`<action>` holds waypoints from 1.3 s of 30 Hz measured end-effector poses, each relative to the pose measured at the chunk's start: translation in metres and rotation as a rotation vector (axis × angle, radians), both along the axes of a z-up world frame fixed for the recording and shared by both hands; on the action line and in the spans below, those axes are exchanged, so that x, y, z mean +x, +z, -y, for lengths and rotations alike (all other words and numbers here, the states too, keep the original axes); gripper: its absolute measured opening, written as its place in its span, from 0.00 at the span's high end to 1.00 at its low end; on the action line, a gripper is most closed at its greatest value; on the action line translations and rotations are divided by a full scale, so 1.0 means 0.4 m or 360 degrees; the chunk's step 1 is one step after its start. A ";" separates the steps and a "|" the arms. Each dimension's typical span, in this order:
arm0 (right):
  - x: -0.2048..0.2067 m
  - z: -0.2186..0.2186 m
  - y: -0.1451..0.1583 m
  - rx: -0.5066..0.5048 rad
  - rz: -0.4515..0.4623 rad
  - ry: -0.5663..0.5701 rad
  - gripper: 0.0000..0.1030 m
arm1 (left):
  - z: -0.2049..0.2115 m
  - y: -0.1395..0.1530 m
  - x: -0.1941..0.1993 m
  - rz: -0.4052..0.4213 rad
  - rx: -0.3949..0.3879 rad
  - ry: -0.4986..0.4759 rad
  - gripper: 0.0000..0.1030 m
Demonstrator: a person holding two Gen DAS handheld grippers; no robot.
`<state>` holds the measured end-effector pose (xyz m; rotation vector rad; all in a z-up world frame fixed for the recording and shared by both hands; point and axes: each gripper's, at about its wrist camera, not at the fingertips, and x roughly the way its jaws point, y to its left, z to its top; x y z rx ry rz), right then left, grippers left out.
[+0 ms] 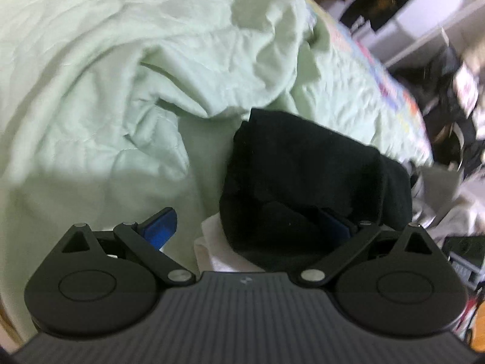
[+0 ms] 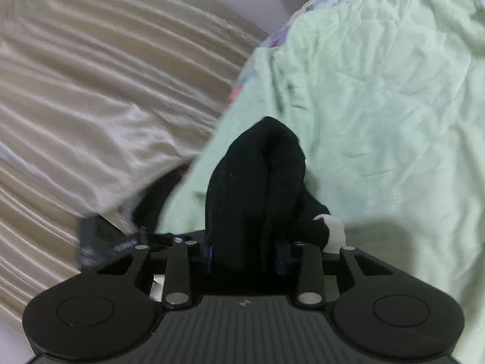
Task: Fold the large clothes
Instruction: 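Carry the folded T-shirt with both grippers to the white knit garment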
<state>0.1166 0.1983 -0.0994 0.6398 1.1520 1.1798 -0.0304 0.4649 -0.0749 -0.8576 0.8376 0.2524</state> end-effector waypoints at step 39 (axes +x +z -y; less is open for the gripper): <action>-0.630 -0.643 0.259 -0.0132 0.1266 0.0972 0.40 | -0.086 0.083 -0.882 -0.0440 0.0489 0.1225 0.00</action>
